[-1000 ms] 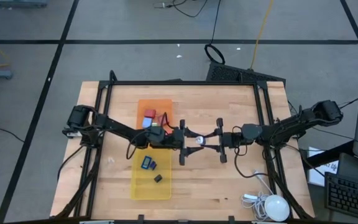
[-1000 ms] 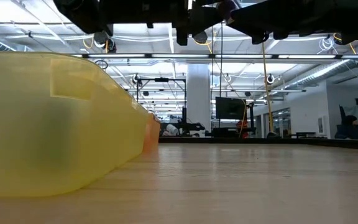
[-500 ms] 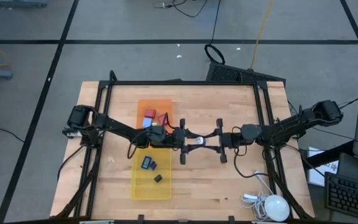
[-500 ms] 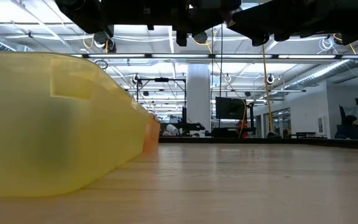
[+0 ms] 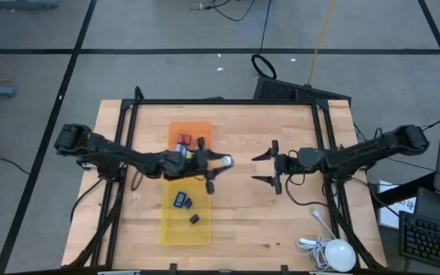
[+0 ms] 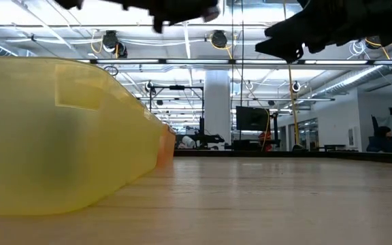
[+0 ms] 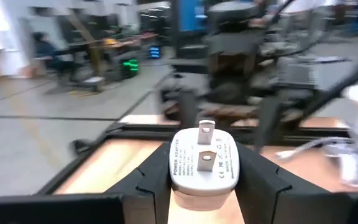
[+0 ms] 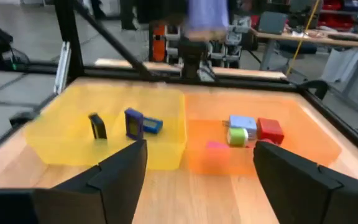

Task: Sort adapters and digital timers
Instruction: Put the violet adapter into the orange bin

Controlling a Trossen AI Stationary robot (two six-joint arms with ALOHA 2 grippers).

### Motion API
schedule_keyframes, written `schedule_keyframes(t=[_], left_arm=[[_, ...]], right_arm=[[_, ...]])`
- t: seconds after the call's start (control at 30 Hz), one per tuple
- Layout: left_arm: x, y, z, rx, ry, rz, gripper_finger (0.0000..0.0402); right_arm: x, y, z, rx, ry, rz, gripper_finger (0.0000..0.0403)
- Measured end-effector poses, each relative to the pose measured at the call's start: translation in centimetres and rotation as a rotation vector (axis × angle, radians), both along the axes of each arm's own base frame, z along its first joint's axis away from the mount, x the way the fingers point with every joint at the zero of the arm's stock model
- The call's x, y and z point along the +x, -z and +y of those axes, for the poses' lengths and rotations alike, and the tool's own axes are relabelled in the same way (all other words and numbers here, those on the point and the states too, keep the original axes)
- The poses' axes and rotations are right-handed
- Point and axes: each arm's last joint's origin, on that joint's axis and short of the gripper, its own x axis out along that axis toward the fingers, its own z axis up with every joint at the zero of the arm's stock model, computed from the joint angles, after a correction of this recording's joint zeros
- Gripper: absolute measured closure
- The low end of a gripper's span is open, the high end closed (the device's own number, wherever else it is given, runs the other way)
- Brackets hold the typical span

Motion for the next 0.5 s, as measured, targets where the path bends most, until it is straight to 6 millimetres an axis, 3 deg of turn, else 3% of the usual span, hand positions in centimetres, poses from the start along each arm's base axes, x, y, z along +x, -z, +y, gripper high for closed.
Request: schedule_keyframes(t=[0.2, 0.5], left_arm=[[-4.0, 3.3, 2.0, -0.041, -0.175, -0.015, 0.0268], [-7.0, 9.5, 5.2, -0.254, -0.34, 0.152, 0.0268]], right_arm=[[-0.7, -0.5, -0.1, 0.003, 0.001, 0.0, 0.0126], [-1.0, -0.6, -0.2, -0.003, 0.002, 0.015, 0.0138]])
